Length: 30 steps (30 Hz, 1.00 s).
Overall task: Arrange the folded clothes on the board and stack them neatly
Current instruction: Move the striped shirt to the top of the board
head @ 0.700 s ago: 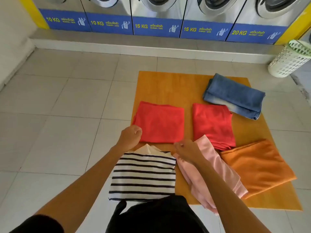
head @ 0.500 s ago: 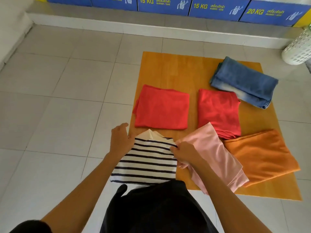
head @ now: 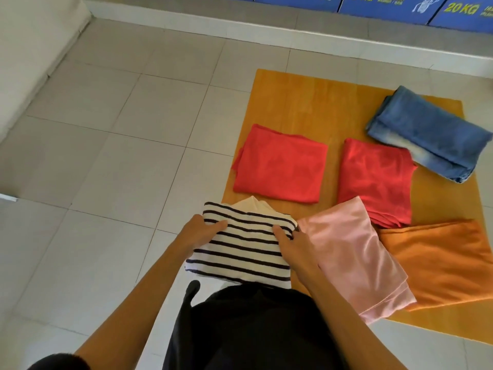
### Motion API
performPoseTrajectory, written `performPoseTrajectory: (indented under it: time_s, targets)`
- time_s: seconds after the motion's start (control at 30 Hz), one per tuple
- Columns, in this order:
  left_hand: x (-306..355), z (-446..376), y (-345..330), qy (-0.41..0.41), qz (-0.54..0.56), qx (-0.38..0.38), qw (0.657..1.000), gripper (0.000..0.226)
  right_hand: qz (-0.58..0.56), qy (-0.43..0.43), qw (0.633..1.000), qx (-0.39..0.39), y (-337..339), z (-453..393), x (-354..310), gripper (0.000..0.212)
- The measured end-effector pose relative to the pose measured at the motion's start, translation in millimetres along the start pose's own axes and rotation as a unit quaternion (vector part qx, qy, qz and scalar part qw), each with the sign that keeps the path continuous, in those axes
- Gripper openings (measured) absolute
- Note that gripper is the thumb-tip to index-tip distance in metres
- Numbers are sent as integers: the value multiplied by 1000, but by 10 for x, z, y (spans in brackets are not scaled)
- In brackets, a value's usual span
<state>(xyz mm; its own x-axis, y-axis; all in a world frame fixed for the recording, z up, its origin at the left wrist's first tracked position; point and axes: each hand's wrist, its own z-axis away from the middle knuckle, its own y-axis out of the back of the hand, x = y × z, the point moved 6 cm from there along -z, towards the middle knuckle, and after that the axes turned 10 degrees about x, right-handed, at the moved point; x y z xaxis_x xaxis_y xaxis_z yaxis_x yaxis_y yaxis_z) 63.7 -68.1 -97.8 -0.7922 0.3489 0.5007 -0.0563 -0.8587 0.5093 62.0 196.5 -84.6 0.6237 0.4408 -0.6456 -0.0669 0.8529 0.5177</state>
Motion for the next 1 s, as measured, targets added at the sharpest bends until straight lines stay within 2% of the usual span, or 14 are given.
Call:
performPoseTrajectory:
  time_s: [0.1, 0.2, 0.3, 0.43, 0.53, 0.73, 0.87, 1.0]
  targets:
    - [92, 54, 6, 11, 61, -38, 997, 64, -33, 18, 999, 9, 41, -25, -164, 42]
    - [397, 143, 0, -39, 109, -74, 991, 55, -100, 24, 995, 11, 140, -77, -302, 41]
    - [763, 206, 87, -65, 119, -83, 987, 48, -103, 69, 992, 28, 344, -188, -482, 39]
    - [1334, 223, 215, -99, 145, -95, 980, 40, -184, 105, 975, 61, 689, -409, -867, 30]
    - [1813, 98, 234, -120, 162, -87, 976, 41, -209, 131, 965, 87, 939, -688, -1202, 21]
    - [2539, -329, 39, -92, 218, -132, 963, 56, -215, 131, 961, 113, 1231, -1396, -1619, 27]
    - [2985, -760, 5, -88, 246, -114, 959, 51, -207, 142, 960, 125, 1331, -1984, -1883, 25]
    - [3376, -1260, 44, -101, 242, -59, 963, 38, -200, 136, 963, 122, 1318, -2575, -2188, 17]
